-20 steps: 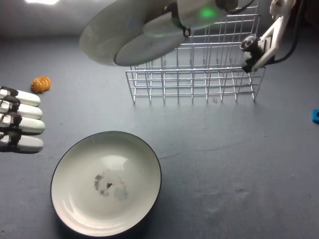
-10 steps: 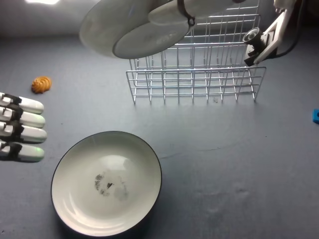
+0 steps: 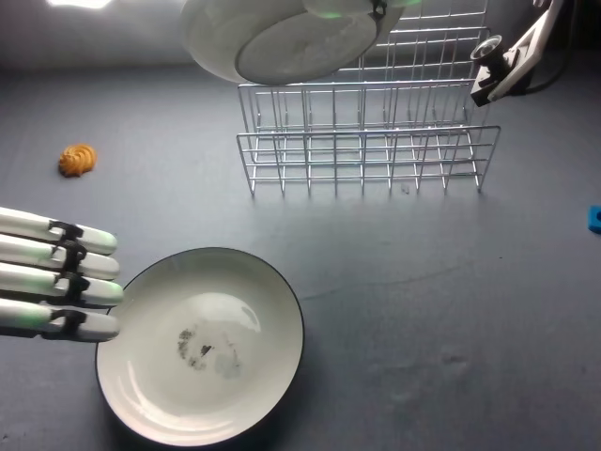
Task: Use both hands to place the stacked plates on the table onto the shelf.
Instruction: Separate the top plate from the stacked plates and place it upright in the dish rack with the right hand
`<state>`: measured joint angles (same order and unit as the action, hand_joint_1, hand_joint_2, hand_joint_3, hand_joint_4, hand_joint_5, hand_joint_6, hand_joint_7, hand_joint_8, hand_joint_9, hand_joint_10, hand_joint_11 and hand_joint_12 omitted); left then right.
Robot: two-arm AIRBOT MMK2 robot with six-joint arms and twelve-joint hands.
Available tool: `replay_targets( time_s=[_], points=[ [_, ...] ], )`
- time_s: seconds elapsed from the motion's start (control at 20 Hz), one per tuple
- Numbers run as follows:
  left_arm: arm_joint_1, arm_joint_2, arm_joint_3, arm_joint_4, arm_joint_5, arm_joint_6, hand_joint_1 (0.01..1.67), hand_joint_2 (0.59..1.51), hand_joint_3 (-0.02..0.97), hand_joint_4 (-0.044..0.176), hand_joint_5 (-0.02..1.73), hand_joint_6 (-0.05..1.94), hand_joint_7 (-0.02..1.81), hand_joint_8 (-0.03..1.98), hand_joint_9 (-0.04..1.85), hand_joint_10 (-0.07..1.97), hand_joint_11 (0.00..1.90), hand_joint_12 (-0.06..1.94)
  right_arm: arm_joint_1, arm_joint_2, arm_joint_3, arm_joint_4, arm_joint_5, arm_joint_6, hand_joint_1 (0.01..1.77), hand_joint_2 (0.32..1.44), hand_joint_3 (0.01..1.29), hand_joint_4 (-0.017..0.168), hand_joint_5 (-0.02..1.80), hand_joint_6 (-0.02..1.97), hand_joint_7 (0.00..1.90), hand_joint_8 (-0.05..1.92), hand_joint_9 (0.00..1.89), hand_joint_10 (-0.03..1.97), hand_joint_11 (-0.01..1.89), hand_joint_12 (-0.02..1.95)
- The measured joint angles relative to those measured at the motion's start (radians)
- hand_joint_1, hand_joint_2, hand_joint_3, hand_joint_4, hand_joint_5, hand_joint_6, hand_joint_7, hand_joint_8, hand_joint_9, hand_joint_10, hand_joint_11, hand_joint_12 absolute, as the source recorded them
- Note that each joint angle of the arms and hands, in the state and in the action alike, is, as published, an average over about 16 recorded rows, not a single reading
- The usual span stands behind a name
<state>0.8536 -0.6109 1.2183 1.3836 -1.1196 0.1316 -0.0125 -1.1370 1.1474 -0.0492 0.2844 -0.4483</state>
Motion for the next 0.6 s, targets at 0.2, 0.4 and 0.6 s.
replay_targets(
  time_s=[0.2, 0.4, 0.6],
  points=[
    [0.010, 0.000, -0.059, 0.004, 0.103, -0.023, 0.01, 1.082, 0.020, 0.007, 0.05, 0.02, 0.02, 0.00, 0.02, 0.01, 0.02, 0.01, -0.007, -0.010, 0.031, 0.025, -0.010, 0.015, 1.23, 1.00, 0.01, -0.009, 0.95, 0.93, 1.14, 0.79, 1.38, 0.01, 0.98, 0.90],
    [0.023, -0.001, -0.117, -0.001, 0.199, -0.048, 0.01, 1.086, 0.019, 0.007, 0.05, 0.02, 0.02, 0.00, 0.02, 0.01, 0.02, 0.01, -0.015, -0.023, 0.061, 0.055, -0.025, 0.024, 1.23, 1.01, 0.01, -0.009, 0.95, 0.93, 1.15, 0.78, 1.38, 0.01, 0.98, 0.90],
    [0.040, -0.001, -0.168, -0.005, 0.281, -0.065, 0.01, 1.091, 0.020, 0.007, 0.04, 0.02, 0.02, 0.00, 0.02, 0.01, 0.02, 0.01, -0.022, -0.038, 0.093, 0.091, -0.044, 0.032, 1.23, 1.01, 0.01, -0.009, 0.95, 0.93, 1.15, 0.77, 1.38, 0.01, 0.97, 0.91]
  ],
)
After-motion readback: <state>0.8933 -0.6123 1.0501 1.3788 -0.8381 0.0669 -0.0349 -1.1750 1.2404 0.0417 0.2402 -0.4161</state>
